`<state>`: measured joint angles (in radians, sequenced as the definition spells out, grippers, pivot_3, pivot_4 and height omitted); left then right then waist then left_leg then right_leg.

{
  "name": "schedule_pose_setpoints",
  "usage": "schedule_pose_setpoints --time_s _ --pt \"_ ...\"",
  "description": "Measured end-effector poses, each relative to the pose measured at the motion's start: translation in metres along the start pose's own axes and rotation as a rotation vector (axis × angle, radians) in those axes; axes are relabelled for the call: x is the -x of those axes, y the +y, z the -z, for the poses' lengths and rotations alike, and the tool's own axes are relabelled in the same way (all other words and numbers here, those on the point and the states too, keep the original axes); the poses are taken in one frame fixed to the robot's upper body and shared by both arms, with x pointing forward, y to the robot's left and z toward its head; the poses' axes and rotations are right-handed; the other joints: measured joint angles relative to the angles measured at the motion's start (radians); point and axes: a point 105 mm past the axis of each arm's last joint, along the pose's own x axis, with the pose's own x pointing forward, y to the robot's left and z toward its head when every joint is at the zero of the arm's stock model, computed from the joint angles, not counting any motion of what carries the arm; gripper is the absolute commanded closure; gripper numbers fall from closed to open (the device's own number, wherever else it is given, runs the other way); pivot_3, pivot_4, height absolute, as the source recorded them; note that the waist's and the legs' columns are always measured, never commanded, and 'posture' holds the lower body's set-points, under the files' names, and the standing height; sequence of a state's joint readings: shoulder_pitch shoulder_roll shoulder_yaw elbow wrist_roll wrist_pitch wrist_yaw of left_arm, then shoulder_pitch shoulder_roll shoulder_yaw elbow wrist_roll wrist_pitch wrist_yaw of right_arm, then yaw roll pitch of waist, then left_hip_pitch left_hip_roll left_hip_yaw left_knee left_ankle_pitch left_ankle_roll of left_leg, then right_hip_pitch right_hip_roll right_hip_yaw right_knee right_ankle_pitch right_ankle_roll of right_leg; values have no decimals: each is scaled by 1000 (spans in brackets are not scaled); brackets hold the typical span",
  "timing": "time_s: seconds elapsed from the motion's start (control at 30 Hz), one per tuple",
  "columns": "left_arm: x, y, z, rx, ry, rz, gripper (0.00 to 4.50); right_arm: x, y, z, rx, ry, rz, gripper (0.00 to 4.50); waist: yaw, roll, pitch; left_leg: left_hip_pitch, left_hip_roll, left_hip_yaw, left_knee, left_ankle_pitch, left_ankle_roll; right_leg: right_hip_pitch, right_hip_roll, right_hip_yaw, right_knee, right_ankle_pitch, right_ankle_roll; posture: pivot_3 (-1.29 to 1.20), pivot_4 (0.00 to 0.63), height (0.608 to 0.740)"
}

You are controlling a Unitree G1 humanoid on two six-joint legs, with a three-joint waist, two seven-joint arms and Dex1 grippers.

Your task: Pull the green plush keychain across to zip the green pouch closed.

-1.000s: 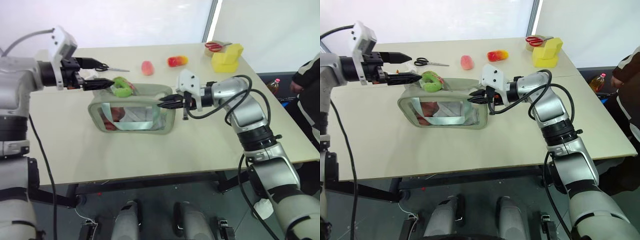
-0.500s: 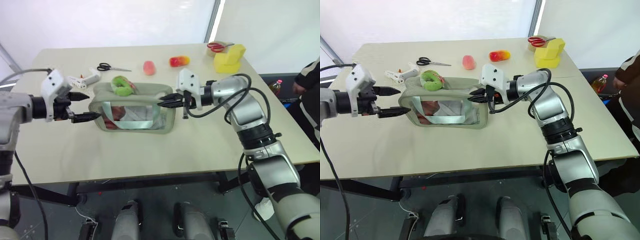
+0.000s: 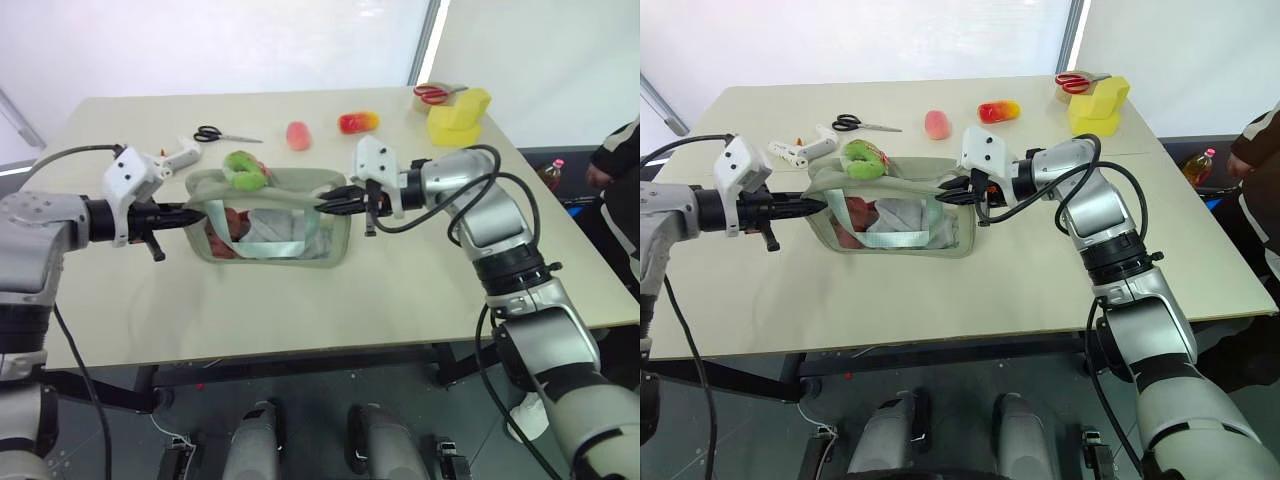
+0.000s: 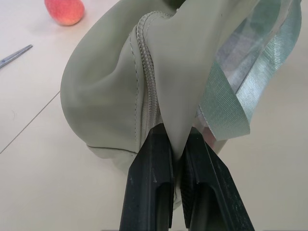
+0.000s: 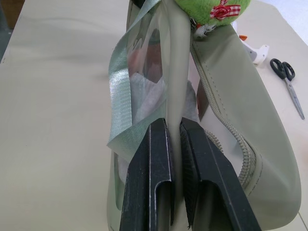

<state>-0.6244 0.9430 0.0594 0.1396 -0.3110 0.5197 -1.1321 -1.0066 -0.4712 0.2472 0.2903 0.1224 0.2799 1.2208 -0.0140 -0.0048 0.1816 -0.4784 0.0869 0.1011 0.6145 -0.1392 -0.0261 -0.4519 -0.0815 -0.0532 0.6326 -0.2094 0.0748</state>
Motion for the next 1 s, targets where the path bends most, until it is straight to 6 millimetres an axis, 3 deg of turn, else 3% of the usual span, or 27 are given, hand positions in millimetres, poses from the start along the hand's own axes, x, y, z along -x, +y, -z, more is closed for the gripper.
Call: schedule_pose_setpoints --time_s 0.07,0.2,0.3,0.4,0.6,0.7,1.0 --pt "0 -1 0 -3 2 8 4500 2 -2 0 -12 11 -7 2932 0 0 0 0 0 0 0 0 0 0 0 0 0 0 0 0 150 740" --pt "-1 -1 -1 -11 3 15 4500 16 -13 -1 -4 51 0 853 3 0 0 -1 0 0 0 0 0 0 0 0 -1 0 0 0 150 740" --pt "0 0 -1 -12 10 8 4500 25 -23 -13 34 58 8 853 0 0 0 -1 0 0 -1 0 0 -1 0 0 -1 0 0 0 150 740" --pt "0 1 -1 -13 12 8 4500 21 -31 -36 71 -4 29 853 -1 0 0 -1 0 0 -1 0 0 -2 0 0 -1 0 0 0 150 740" --pt "-1 -2 -2 -18 9 22 4500 -23 -15 -74 75 -169 -9 853 1 0 0 -1 0 0 -1 0 0 -2 0 0 0 0 0 0 150 740" --pt "-1 -3 -2 -19 9 26 4500 -40 -11 -78 60 -193 -5 853 3 0 0 -1 0 1 0 0 0 -1 0 0 -1 0 0 0 150 740" --pt "-1 -3 -2 -23 9 30 4500 -59 -12 -66 6 -186 16 853 0 0 0 -1 0 0 -1 0 0 -1 0 0 -1 0 0 0 150 740"
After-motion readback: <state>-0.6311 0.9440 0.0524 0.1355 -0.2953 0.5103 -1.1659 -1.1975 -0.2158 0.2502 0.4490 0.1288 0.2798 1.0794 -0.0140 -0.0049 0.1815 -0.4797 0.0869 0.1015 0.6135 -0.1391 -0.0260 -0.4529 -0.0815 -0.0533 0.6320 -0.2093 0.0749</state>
